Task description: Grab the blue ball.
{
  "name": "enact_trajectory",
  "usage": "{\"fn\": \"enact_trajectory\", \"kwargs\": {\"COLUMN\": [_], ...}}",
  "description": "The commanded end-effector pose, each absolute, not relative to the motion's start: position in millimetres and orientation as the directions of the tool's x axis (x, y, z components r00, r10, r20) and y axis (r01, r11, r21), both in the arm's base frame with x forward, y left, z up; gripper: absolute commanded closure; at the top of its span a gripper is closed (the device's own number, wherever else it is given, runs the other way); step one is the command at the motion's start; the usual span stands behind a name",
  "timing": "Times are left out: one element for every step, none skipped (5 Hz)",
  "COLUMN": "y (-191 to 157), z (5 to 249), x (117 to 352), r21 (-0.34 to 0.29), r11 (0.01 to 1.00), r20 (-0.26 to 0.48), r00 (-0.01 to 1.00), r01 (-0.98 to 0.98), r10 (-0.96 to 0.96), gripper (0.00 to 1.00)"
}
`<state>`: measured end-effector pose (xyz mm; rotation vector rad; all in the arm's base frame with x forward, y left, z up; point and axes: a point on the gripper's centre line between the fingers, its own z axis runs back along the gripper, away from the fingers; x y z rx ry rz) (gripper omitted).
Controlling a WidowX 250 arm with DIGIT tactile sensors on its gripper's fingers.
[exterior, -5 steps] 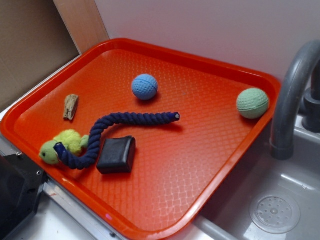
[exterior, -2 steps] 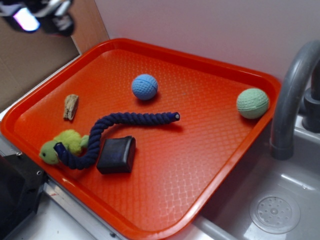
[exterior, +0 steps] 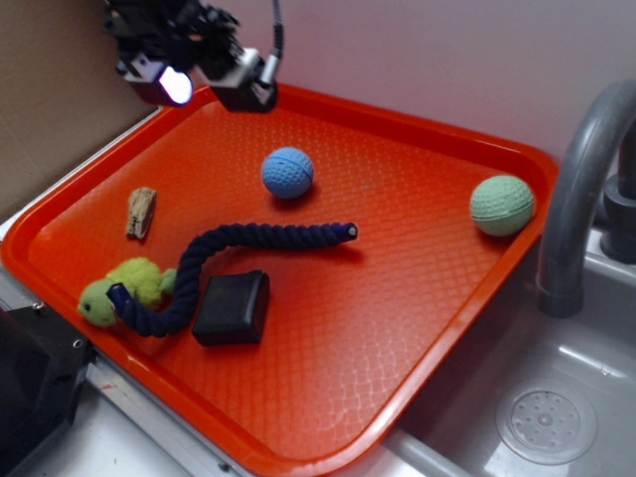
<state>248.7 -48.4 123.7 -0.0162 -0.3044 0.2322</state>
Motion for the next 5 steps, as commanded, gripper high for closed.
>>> {"fn": "enact_trajectory", "kwargs": {"y": [-74, -58, -38, -14, 8], "z": [61, 43, 28, 23, 36], "x": [279, 288, 285, 284, 283], "r21": [-0.007, 0.046, 0.055, 0.099, 0.103], "r11": [0.999, 0.999, 0.997, 0.993, 0.990], "r20": [0.266, 0.244, 0.183, 0.164, 0.165], "r00": [0.963, 0.970, 0.982, 0.985, 0.983], "r01": [-0.032, -0.028, -0.049, -0.068, -0.100], "r10": [0.032, 0.016, 0.038, 0.051, 0.082], "gripper": [0.00, 0.06, 1.00, 1.00, 1.00]}}
